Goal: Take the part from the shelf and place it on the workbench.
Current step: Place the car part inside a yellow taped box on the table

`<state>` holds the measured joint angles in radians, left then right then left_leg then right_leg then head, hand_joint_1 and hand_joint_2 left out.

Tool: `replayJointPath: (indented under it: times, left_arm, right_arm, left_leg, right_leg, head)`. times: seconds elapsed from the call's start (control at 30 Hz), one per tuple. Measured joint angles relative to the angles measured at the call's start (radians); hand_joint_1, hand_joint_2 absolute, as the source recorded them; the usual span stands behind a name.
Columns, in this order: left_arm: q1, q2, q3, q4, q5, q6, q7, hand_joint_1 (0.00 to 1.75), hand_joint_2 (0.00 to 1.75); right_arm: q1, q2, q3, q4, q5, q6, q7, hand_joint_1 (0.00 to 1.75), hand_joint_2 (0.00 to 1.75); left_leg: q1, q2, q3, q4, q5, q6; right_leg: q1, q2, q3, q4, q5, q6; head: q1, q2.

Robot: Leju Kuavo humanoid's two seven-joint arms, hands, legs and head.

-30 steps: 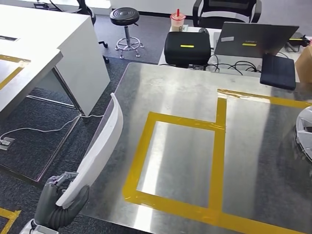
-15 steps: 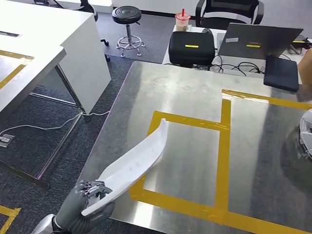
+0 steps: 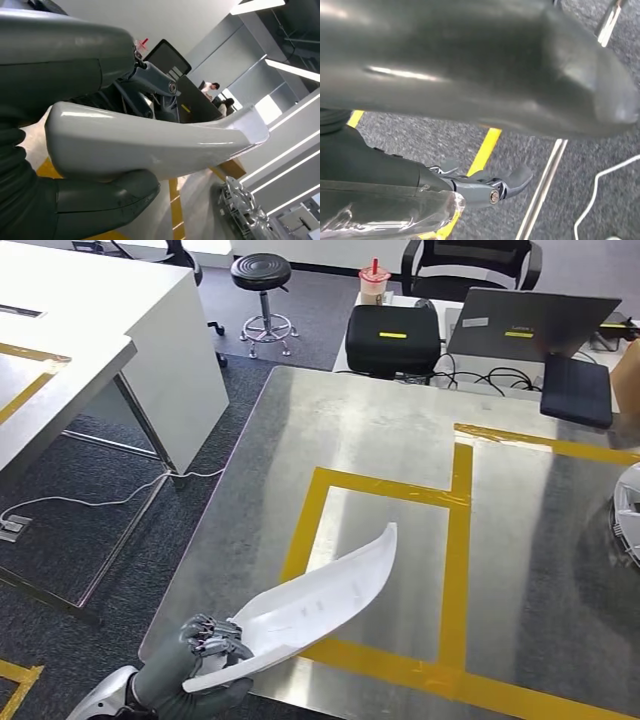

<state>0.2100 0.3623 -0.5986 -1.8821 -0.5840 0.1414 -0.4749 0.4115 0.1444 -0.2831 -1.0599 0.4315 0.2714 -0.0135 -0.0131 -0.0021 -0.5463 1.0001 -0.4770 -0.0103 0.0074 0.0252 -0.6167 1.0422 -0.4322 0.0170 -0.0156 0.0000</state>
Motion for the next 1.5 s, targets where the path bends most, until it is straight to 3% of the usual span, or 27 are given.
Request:
replayJointPath:
  times: [0.4,0.57,0.73,0.97,1.23,1.43,1.47,1.5]
  left_arm:
    - [-0.155,-0.066,-0.054,0.092,-0.275,-0.128,0.159,1.69,1.75]
    - [-0.195,-0.092,-0.085,0.135,-0.280,-0.143,0.165,1.69,1.75]
    - [-0.231,-0.137,-0.114,0.166,-0.405,-0.159,0.241,1.69,1.75]
    - [-0.278,-0.215,-0.157,0.215,-0.594,-0.145,0.335,1.69,1.75]
    - [-0.328,-0.267,-0.205,0.273,-0.677,-0.096,0.386,1.69,1.75]
    - [-0.338,-0.279,-0.221,0.295,-0.693,-0.085,0.403,1.70,1.75]
    - [-0.338,-0.280,-0.222,0.298,-0.693,-0.085,0.404,1.28,1.75]
    - [-0.338,-0.280,-0.223,0.301,-0.691,-0.085,0.403,0.84,1.31]
  right_arm:
    - [-0.038,-0.166,0.362,0.070,-0.310,-0.185,0.029,0.00,0.00]
    - [-0.067,-0.207,0.460,0.099,-0.351,-0.205,0.019,0.00,0.00]
    - [-0.087,-0.256,0.572,0.100,-0.469,-0.267,0.065,0.00,0.00]
    - [-0.104,-0.326,0.724,0.063,-0.585,-0.346,0.102,0.00,0.00]
    - [-0.140,-0.384,0.886,0.057,-0.727,-0.436,0.084,0.00,0.00]
    - [-0.163,-0.411,0.974,0.057,-0.777,-0.468,0.076,0.00,0.00]
    - [-0.165,-0.414,0.981,0.057,-0.779,-0.469,0.075,0.00,0.00]
    - [-0.167,-0.416,0.988,0.057,-0.781,-0.471,0.074,0.00,0.00]
  left_leg:
    - [-0.001,0.000,0.000,0.000,0.001,0.000]
    - [-0.001,0.000,0.000,0.000,0.002,0.001]
    - [-0.001,0.000,0.000,0.000,0.002,0.001]
    - [-0.001,0.000,-0.001,0.000,0.001,0.002]
    - [-0.001,0.000,-0.001,0.000,0.001,0.003]
    - [-0.001,0.000,-0.001,0.000,0.001,0.003]
    - [-0.001,0.000,-0.001,0.000,0.001,0.003]
    - [-0.001,0.000,-0.001,0.000,0.001,0.003]
  right_leg:
    - [-0.001,0.000,0.000,0.000,0.002,0.002]
    - [-0.001,0.000,-0.001,0.000,0.002,0.002]
    - [-0.001,0.000,-0.001,0.000,0.002,0.003]
    - [-0.002,0.000,-0.001,-0.001,0.002,0.003]
    - [-0.002,0.000,-0.001,-0.001,0.002,0.003]
    - [-0.002,0.000,-0.001,0.000,0.002,0.003]
    - [-0.002,0.000,-0.001,0.000,0.002,0.003]
    - [-0.002,0.000,-0.001,0.000,0.002,0.003]
  head:
    - [0.000,0.000]
    - [0.000,0.000]
    - [0.000,0.000]
    - [0.000,0.000]
    - [0.000,0.000]
    - [0.000,0.000]
    - [0.000,0.000]
    - [0.000,0.000]
